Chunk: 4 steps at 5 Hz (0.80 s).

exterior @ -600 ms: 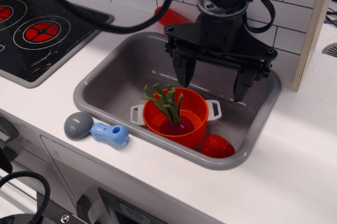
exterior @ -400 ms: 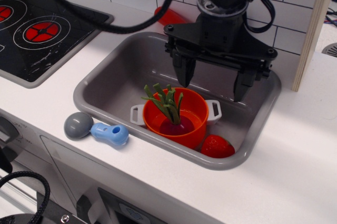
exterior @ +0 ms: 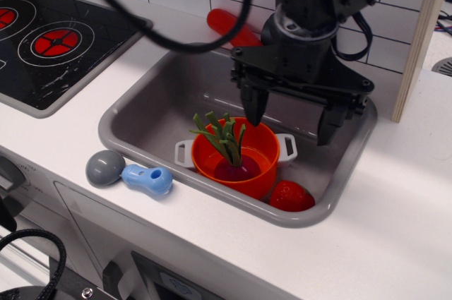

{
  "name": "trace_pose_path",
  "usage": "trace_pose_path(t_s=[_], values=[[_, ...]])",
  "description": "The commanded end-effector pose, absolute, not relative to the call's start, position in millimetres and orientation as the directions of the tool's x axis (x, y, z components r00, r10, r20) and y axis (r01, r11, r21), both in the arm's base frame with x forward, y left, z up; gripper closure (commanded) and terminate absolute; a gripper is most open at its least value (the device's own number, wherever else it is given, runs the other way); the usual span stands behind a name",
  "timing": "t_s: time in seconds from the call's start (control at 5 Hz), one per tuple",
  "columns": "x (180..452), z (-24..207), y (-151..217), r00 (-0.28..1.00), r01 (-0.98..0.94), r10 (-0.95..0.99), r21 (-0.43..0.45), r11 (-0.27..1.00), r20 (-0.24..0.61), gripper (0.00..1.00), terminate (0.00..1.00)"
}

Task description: Take beet from pot sink

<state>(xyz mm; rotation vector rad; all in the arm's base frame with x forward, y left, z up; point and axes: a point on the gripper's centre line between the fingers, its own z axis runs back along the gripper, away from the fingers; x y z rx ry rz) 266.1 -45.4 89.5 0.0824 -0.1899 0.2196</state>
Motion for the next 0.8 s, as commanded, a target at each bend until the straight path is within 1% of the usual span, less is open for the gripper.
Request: trace_pose_path(t_s=[0.0,0.2,0.4,0.6], values=[[279,101,-12,0.933,-0.273,0.264,0.007,0.962,0.244,0.00,0.00],[269,94,-5,0.947,-0.254,0.245,0.019,0.967,0.207,0.00,0.00],[264,80,0,0.950,-0.247,0.230,0.055,0.968,0.212,0.00,0.00],[264,65,4,0.948,-0.258,0.232,0.099,0.961,0.219,0.00,0.00]])
